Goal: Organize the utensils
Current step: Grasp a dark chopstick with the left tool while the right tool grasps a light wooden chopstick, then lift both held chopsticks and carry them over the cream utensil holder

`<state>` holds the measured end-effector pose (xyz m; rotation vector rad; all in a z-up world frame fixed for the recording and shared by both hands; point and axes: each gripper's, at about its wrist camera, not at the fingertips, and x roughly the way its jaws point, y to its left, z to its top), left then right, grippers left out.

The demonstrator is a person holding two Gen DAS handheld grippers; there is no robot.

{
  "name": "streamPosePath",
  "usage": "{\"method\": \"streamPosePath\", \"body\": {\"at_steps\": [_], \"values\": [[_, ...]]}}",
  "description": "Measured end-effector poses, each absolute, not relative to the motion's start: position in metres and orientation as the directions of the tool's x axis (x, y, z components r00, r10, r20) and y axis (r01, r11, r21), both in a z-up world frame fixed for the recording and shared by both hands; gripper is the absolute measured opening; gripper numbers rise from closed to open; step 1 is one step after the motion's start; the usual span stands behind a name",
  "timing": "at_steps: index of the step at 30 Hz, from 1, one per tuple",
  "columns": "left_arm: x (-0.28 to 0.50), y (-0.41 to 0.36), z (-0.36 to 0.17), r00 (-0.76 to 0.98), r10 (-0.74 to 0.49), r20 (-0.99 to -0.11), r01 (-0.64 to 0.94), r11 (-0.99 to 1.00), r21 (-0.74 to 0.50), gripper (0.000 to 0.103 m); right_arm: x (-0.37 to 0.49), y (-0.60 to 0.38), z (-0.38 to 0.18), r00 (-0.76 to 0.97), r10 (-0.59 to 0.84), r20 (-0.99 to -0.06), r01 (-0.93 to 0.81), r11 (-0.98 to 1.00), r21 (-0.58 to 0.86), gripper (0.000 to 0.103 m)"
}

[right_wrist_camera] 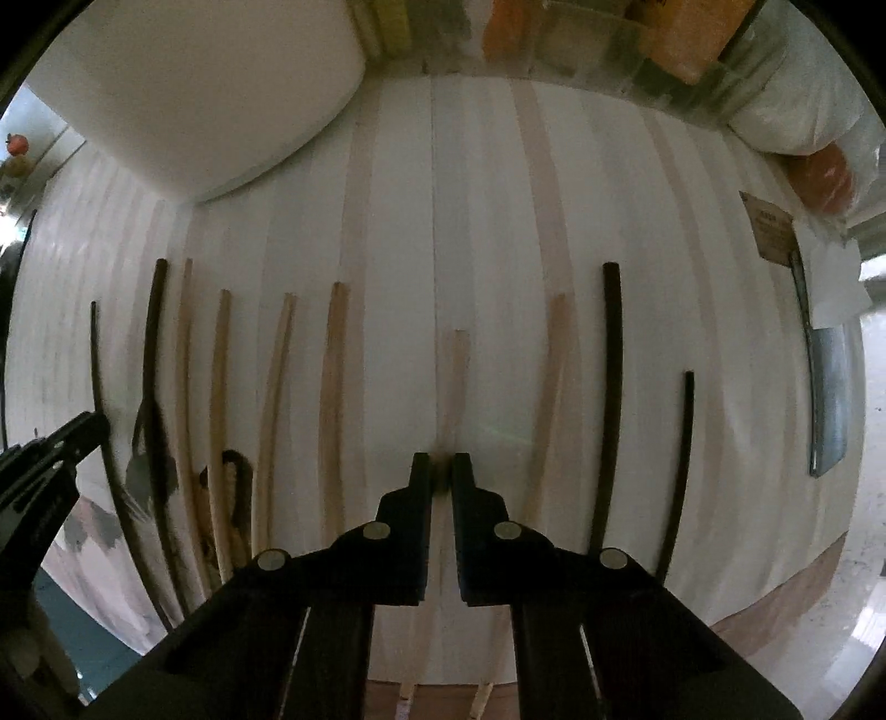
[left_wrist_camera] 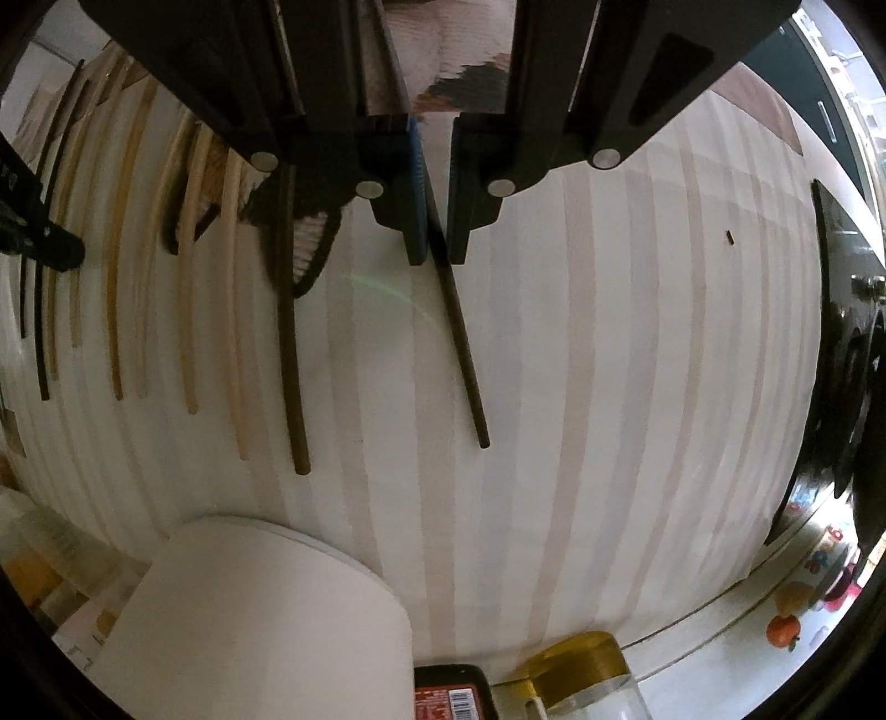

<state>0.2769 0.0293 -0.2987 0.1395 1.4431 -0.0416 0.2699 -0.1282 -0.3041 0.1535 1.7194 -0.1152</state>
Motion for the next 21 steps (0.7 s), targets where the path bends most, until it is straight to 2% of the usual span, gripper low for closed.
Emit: {"method": "streamPosePath", "body": {"at_steps": [8,18,21], "values": [[0.279,0.032,-0.301,0.128,0.026,-0.991,0.120,0.992,0.042,0.004,0.276,-0.134,-0.304,-0.200,0.044,-0.979,0.174,0.985,0.009,0.007],[0.277,0.012,-0.304,0.139,0.044,-0.989,0.127,0.990,0.062,0.004,0.295,-0.136,-0.317,-0.209,0.041,-0.977,0.172,0.985,0.004,0.007],[0.281,0.015,-0.305,0.136,0.042,-0.990,0.133,0.989,0.060,0.004,0.287,-0.152,-0.319,-0.213,0.081,-0.974,0.206,0.978,0.037,0.007]]}}
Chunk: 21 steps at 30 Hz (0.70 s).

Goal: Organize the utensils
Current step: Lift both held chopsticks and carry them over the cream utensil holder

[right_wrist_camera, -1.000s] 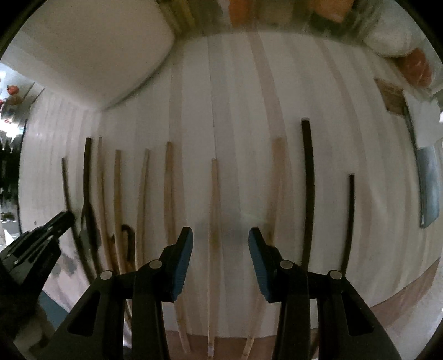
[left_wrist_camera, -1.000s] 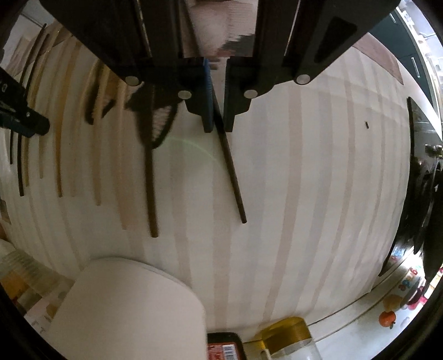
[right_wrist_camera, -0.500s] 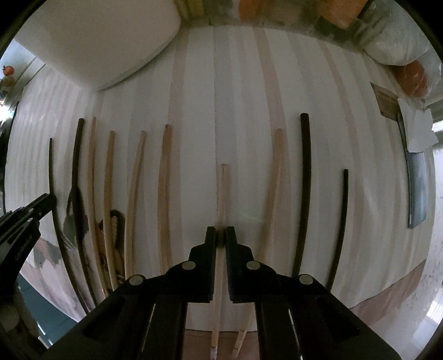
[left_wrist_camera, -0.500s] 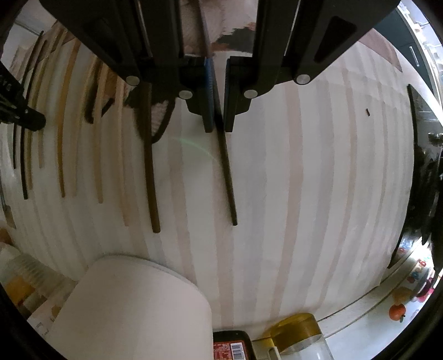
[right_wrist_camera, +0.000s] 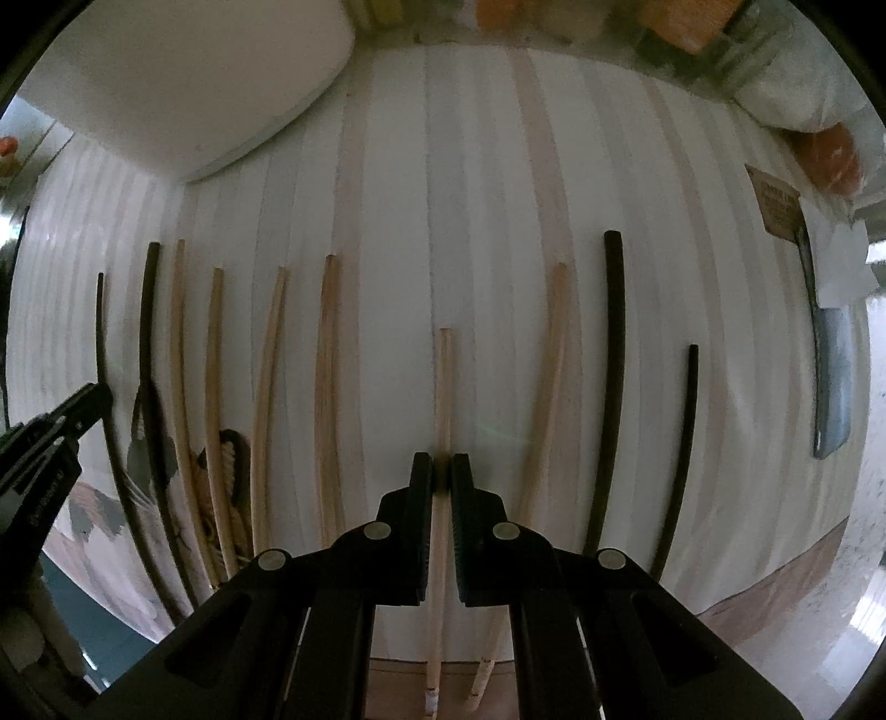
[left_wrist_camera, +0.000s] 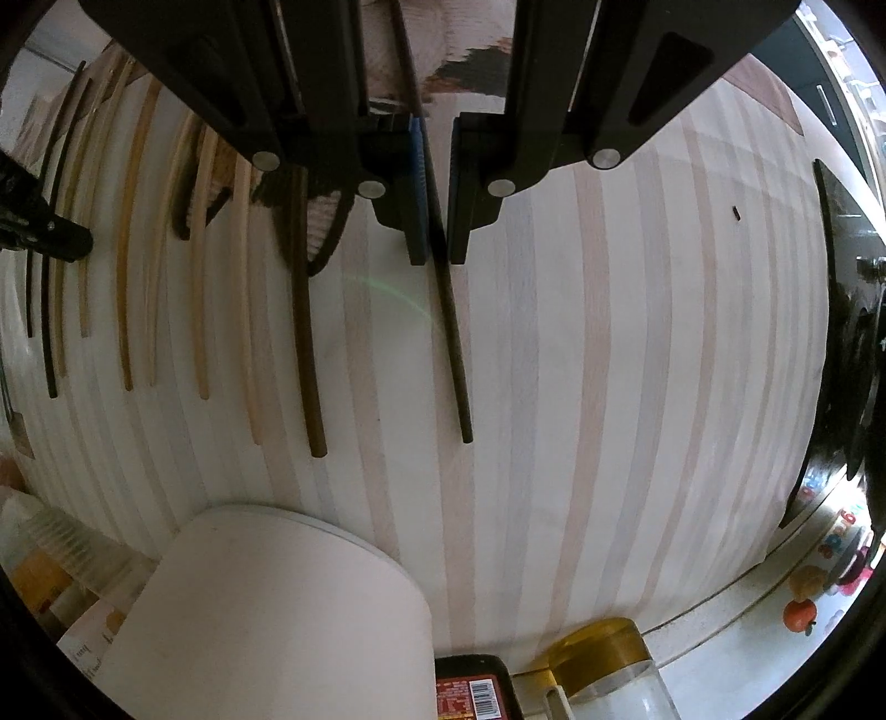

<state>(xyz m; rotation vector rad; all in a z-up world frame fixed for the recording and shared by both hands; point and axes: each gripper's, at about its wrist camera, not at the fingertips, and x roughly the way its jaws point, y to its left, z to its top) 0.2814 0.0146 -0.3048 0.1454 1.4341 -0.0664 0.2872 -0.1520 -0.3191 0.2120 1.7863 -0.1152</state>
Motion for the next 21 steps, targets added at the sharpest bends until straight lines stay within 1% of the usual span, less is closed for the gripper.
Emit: {"method": "streamPosePath", "body": {"at_steps": [2,4,8,16,21], "values": [[0.281,0.017,-0.304,0.134,0.034,-0.990,0.129,0.990,0.051,0.004,0.284,-0.168,-0.324,-0.229,0.156,-0.961,0.267,0.959,0.092,0.008],[0.282,0.020,-0.303,0.133,0.030,-0.991,0.125,0.991,0.047,0.004,0.282,-0.176,-0.326,-0.243,0.208,-0.948,0.304,0.944,0.129,0.011],[0.283,0.024,-0.302,0.135,0.034,-0.990,0.128,0.990,0.051,0.004,0.282,-0.182,-0.325,-0.236,0.229,-0.945,0.308,0.939,0.151,0.012],[0.281,0.025,-0.302,0.137,0.030,-0.990,0.131,0.990,0.049,0.004,0.284,-0.169,-0.327,-0.260,0.103,-0.960,0.213,0.976,0.047,0.012],[0.281,0.022,-0.304,0.144,0.044,-0.989,0.141,0.988,0.065,0.004,0.283,-0.163,-0.324,-0.239,0.022,-0.971,0.156,0.988,-0.017,0.012]]}}
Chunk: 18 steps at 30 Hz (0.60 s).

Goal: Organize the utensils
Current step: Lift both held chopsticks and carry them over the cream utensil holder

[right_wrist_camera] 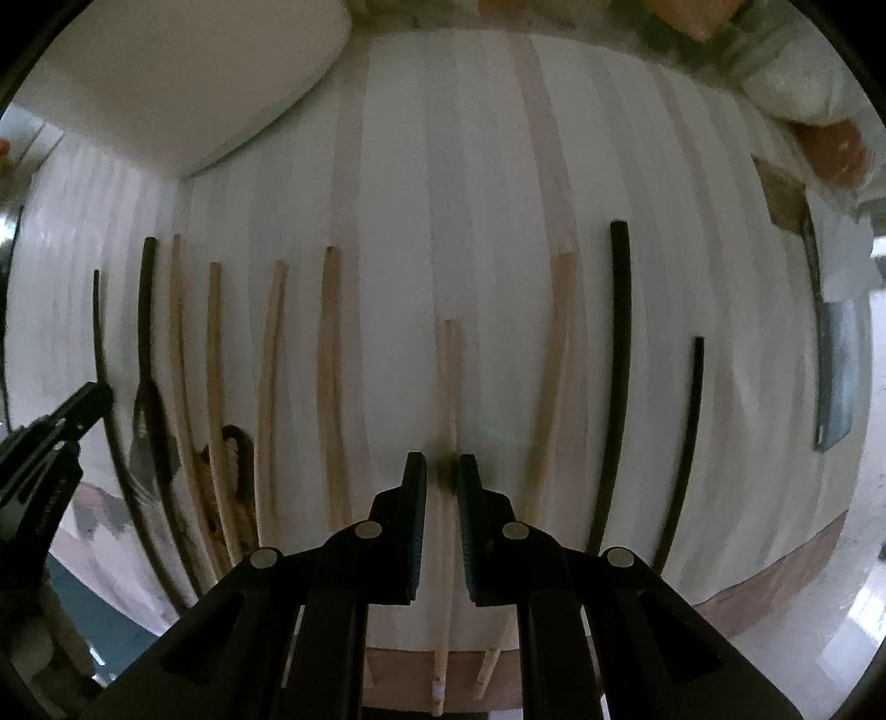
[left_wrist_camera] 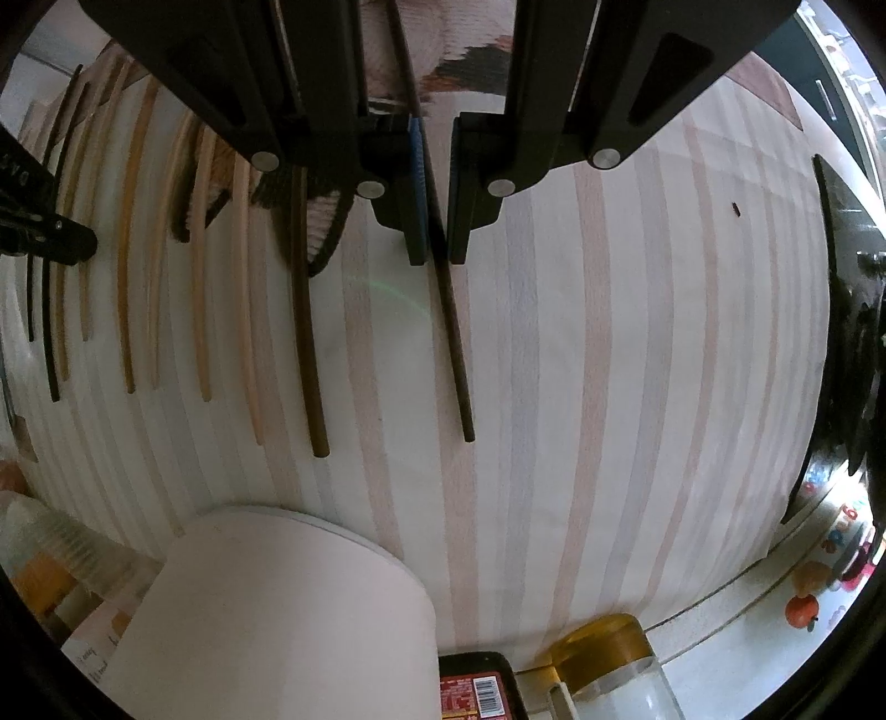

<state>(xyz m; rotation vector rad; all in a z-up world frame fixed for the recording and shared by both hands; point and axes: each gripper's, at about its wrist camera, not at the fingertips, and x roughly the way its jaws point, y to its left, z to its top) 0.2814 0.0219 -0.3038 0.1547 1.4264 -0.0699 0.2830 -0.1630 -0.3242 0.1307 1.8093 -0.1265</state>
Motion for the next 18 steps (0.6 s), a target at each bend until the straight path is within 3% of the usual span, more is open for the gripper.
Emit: {"method": "streamPosePath", "body": {"at_steps": [3,18], "values": [[0.280,0.018,-0.305,0.155,0.060,-0.986,0.143,0.986,0.083,0.004,0.284,-0.146,-0.320,-0.209,0.000,-0.978,0.152,0.988,-0.033,0.007],[0.264,0.023,-0.254,0.247,0.013,-0.969,0.140,0.989,0.049,0.003,0.243,-0.150,-0.259,-0.006,0.051,-0.999,0.219,0.975,0.049,0.006]]}}
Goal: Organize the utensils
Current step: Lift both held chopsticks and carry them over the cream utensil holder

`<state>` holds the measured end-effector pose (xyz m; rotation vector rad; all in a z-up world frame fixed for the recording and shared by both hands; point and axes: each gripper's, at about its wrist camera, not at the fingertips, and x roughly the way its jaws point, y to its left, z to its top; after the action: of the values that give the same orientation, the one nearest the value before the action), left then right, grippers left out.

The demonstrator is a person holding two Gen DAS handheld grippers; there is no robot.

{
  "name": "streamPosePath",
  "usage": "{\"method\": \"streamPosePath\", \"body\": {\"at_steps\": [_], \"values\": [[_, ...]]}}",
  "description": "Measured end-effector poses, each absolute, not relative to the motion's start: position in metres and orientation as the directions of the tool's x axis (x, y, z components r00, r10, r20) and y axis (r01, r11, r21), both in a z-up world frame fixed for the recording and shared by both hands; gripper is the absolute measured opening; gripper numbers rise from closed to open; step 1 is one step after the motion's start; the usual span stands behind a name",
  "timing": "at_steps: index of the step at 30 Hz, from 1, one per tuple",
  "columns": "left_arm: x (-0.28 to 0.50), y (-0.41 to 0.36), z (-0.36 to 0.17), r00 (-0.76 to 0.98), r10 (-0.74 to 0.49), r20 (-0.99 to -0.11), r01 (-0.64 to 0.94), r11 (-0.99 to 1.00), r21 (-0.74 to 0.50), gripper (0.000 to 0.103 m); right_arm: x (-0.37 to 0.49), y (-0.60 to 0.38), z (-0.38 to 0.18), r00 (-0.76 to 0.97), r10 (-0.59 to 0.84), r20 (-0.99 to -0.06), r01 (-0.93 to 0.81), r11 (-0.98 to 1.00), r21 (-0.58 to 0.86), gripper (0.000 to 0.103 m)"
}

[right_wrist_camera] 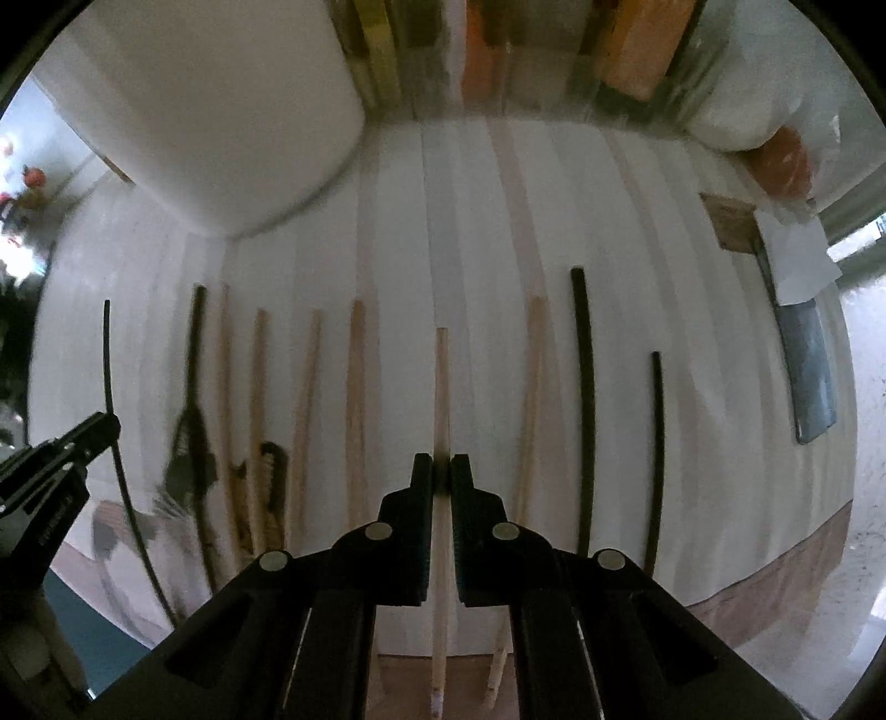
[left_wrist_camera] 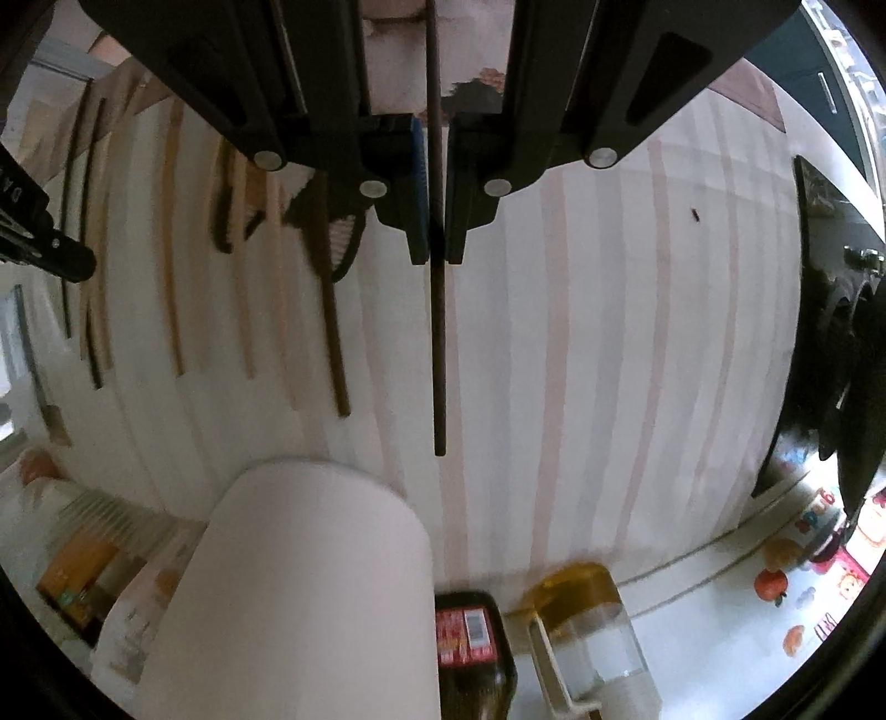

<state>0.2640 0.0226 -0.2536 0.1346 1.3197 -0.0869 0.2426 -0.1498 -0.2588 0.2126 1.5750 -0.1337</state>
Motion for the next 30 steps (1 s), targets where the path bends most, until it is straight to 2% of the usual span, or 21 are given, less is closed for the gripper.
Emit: {"method": "streamPosePath", "body": {"at_steps": [7,18,25,30], "values": [[0.262,0.022,-0.220,0.306,-0.020,-0.952,0.138,0.990,0.023,0.003,0.234,-0.150,-0.212,0.092,0.089,-0.992,0.206,0.973,0.107,0.006],[0.263,0.019,-0.176,0.396,-0.061,-0.916,0.134,0.991,-0.008,0.003,0.236,-0.142,-0.182,0.232,0.109,-0.967,0.184,0.971,0.153,0.006],[0.268,0.019,-0.125,0.498,-0.098,-0.862,0.127,0.991,-0.039,0.002,0.243,-0.146,-0.156,0.337,0.115,-0.934,0.177,0.967,0.183,0.006],[0.278,0.021,-0.084,0.568,-0.131,-0.812,0.124,0.990,-0.073,0.002,0.258,-0.149,-0.117,0.436,0.134,-0.890,0.161,0.961,0.224,0.006]]}}
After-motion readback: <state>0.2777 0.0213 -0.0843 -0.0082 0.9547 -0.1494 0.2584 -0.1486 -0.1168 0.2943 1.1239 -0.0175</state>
